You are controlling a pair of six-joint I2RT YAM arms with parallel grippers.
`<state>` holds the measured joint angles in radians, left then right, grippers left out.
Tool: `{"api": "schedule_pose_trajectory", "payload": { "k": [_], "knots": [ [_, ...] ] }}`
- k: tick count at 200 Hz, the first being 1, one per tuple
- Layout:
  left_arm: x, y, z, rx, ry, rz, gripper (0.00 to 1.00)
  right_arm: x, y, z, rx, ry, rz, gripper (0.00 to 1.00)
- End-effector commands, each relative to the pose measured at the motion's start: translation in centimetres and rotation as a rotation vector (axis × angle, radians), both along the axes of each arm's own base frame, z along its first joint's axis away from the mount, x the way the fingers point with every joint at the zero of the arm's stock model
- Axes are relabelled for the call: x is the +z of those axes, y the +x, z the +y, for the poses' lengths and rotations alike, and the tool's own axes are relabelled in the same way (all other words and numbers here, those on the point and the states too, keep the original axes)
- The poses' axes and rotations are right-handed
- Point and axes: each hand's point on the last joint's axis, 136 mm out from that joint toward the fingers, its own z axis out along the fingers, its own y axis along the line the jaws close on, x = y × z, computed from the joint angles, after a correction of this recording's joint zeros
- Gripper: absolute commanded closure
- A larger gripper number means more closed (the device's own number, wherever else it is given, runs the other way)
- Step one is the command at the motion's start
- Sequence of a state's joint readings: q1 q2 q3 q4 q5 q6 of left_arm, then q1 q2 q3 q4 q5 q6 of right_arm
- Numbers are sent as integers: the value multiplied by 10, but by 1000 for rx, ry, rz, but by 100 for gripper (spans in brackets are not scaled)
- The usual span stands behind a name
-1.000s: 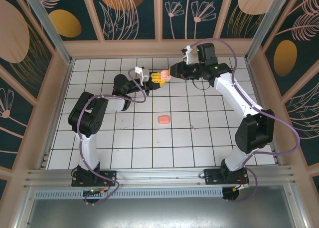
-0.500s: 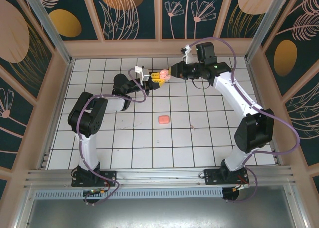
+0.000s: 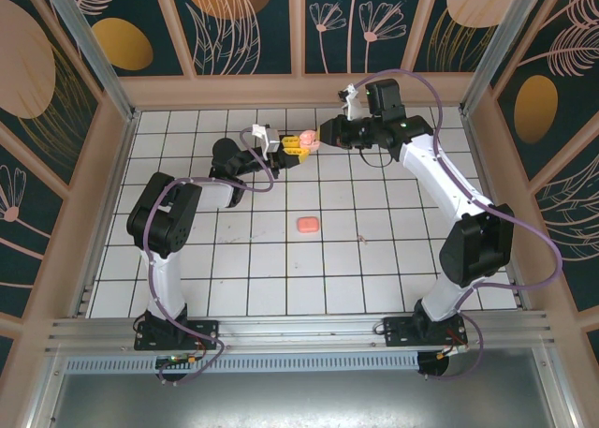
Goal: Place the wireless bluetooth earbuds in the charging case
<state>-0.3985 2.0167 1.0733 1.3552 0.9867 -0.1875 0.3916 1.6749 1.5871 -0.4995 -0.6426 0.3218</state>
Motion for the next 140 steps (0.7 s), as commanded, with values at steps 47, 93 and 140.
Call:
{"api": "schedule_pose_trajectory", "payload": {
  "k": [47, 93, 140],
  "knots": [
    [16, 8, 1, 58, -13, -20, 88, 4, -14, 16, -6, 24, 71, 87],
    [16, 12, 1, 81, -16, -18, 88, 1, -13, 14, -91, 35, 125, 88],
    [18, 11, 1, 73, -19, -23, 88, -5, -10, 16, -98, 26, 140, 88]
  ]
}}
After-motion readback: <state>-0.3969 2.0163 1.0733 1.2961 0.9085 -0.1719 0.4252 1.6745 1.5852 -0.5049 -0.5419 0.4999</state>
